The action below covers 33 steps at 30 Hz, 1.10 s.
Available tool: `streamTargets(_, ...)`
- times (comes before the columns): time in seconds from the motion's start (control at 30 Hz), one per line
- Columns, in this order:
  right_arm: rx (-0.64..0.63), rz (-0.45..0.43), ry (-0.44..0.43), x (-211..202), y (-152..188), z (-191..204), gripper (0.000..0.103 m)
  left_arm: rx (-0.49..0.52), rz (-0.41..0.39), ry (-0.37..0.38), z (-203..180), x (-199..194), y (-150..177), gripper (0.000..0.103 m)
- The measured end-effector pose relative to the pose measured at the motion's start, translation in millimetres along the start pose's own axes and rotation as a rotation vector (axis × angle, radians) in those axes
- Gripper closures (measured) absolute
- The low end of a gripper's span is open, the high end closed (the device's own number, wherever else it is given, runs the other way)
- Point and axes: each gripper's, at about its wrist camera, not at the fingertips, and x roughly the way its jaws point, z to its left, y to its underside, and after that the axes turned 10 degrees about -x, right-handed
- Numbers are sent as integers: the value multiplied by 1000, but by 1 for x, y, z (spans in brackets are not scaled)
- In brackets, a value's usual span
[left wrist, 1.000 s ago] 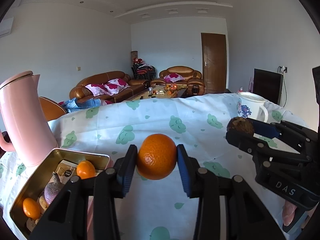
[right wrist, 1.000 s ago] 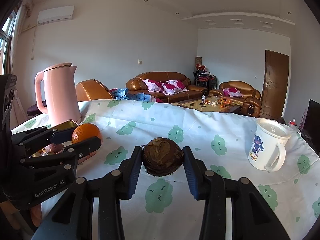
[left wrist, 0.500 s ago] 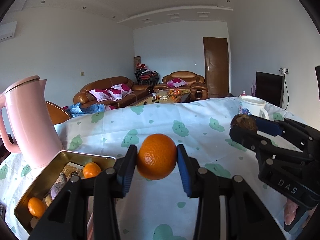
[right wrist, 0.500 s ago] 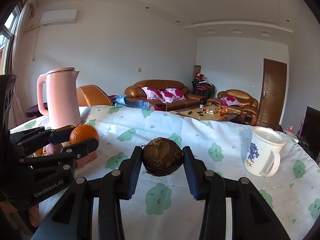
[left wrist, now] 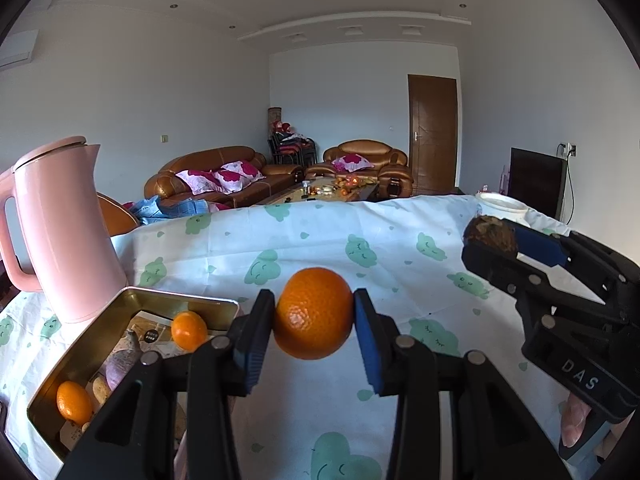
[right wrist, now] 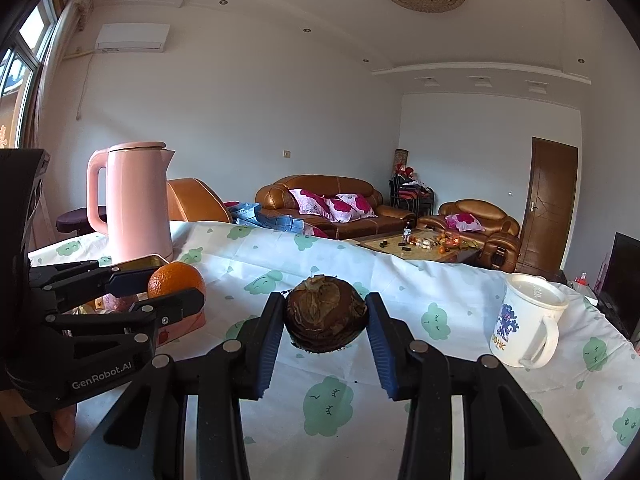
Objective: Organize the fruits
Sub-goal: 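Carry the orange and dark fruit over the tin with both grippers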
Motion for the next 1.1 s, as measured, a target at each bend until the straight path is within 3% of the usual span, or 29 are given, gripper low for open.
streamTargets(0.57,-3,-4,-72,2,-6,19,60,-21,-24,14,17,-25,0,61)
streamTargets(1.1,-21,7,-160,11,-19,58,60,-56,-32,-54,55,-44,1,61)
